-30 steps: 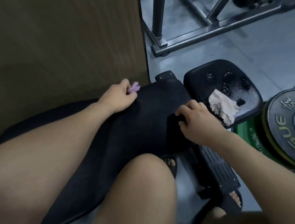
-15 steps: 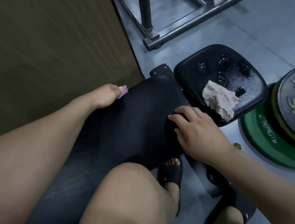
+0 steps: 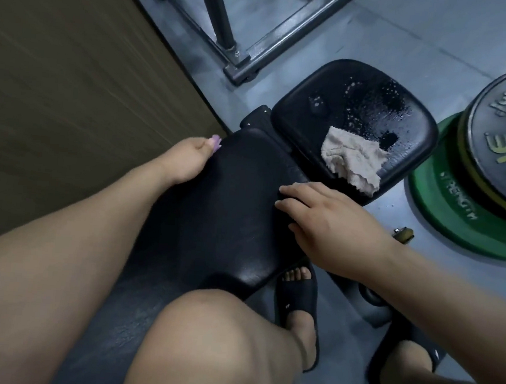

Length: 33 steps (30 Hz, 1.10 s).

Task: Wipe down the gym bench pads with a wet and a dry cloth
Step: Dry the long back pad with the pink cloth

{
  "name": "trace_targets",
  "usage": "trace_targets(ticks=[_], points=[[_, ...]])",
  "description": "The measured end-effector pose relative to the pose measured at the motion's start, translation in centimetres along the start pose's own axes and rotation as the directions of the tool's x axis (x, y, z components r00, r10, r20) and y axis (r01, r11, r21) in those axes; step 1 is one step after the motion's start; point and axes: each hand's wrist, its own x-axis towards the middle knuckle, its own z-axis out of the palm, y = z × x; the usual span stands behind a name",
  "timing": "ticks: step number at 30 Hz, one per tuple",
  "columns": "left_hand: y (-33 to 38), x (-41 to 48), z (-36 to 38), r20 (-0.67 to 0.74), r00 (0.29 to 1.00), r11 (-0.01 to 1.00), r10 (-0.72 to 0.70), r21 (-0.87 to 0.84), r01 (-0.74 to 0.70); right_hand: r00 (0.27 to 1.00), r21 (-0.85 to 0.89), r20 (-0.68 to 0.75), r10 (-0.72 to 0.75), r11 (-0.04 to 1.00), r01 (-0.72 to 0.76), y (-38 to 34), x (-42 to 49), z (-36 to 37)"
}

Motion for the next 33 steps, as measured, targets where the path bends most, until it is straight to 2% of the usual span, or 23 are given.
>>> trace_targets(ticks=[5,8,10,12,15,19,21,24,28,33], points=[[6.5,3.6,2.1,0.005,0.998,0.98,0.062,0.188,-0.061,1.0,0.028,-0.003,-0.014,1.0,0.014,0.4,-0.4,-0.1],[5.5,2.3,1.7,0.042,0.993,0.988,0.112,0.099,-0.116,1.0,0.033,-0.006,-0.007,0.999,0.007,0.4,-0.3,-0.3],[3.0,1.1,1.0,0.041,0.994,0.995,0.101,-0.023,-0.1,1.0,0.044,-0.009,0.002,0.999,-0.002,0.5,-0.3,-0.4],[1.6,0.7,0.6,0.007,0.999,0.997,0.042,-0.071,-0.041,1.0,0.052,-0.017,-0.001,0.999,0.002,0.6,-0.6,-0.2],[3.2,2.4,0.8,0.0,1.0,0.999,0.005,0.034,-0.005,0.999,0.077,-0.038,-0.005,0.997,0.008,0.7,-0.8,0.1],[8.3,4.4,3.0,0.062,0.992,0.98,0.115,0.154,-0.123,1.0,0.101,-0.015,-0.018,0.995,0.019,1.1,-0.6,0.0],[8.3,4.7,3.3,0.09,0.982,0.965,0.164,0.192,-0.179,1.0,0.099,-0.01,-0.03,0.995,0.03,1.2,-0.1,-0.3],[5.9,3.8,2.6,0.057,0.974,0.965,0.217,0.135,-0.223,1.0,0.082,-0.02,-0.021,0.996,0.023,0.9,0.5,-0.9],[3.1,1.8,1.5,-0.031,0.985,0.986,0.167,0.009,-0.167,1.0,0.005,-0.028,0.014,1.0,-0.013,0.1,1.6,-0.8],[-2.4,-3.3,-0.7,-0.038,0.999,0.996,-0.004,-0.089,0.001,0.992,-0.117,-0.104,0.071,0.99,-0.084,-2.1,2.0,-0.2]])
